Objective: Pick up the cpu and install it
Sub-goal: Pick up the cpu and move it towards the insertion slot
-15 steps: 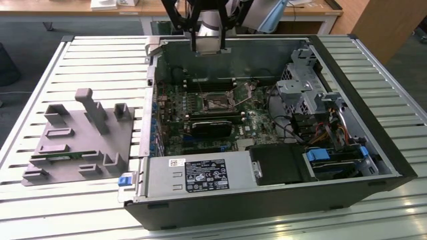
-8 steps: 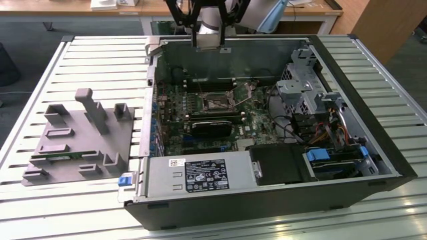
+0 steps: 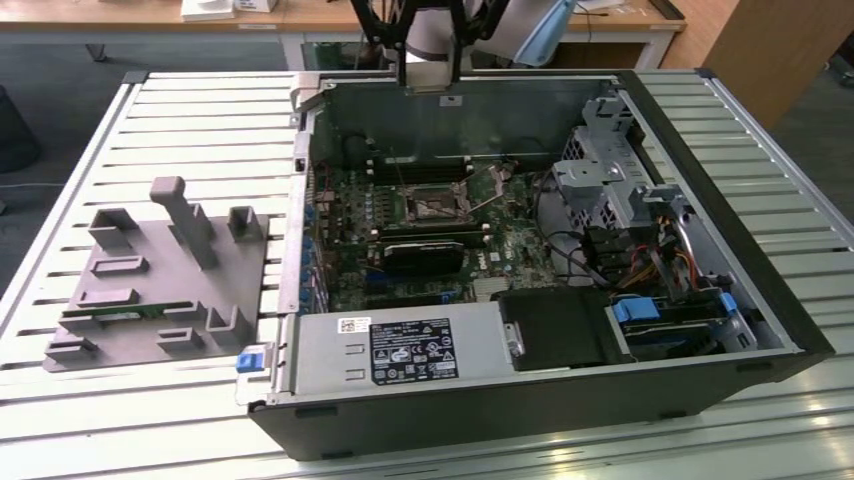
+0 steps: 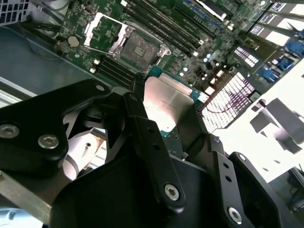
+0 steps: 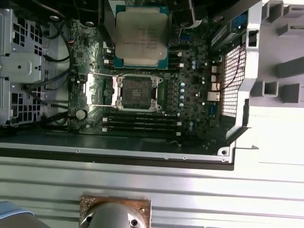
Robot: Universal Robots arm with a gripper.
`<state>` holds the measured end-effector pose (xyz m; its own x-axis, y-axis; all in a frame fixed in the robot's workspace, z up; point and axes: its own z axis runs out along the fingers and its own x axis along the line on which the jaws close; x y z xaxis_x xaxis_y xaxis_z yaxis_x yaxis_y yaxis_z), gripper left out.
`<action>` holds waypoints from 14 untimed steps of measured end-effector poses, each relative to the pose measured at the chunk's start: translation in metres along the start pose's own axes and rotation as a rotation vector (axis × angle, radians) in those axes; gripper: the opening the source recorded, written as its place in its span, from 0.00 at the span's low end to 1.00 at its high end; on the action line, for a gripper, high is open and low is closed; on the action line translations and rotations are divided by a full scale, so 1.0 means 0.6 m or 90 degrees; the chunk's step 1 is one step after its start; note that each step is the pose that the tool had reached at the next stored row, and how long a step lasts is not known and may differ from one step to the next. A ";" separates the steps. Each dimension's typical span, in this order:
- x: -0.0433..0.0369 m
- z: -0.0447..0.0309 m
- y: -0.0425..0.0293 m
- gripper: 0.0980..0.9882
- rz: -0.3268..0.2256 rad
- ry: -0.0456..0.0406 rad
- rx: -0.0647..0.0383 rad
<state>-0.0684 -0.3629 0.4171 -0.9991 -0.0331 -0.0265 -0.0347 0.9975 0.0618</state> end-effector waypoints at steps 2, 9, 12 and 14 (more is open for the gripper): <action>-0.001 0.001 0.005 0.48 0.000 -0.0003 0.000; -0.014 0.007 0.017 0.48 0.000 -0.0005 0.000; -0.032 0.008 0.020 0.48 0.000 -0.0005 0.000; -0.042 0.009 0.021 0.48 0.000 -0.0005 0.000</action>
<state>-0.0437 -0.3489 0.4133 -0.9991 -0.0332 -0.0273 -0.0348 0.9975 0.0617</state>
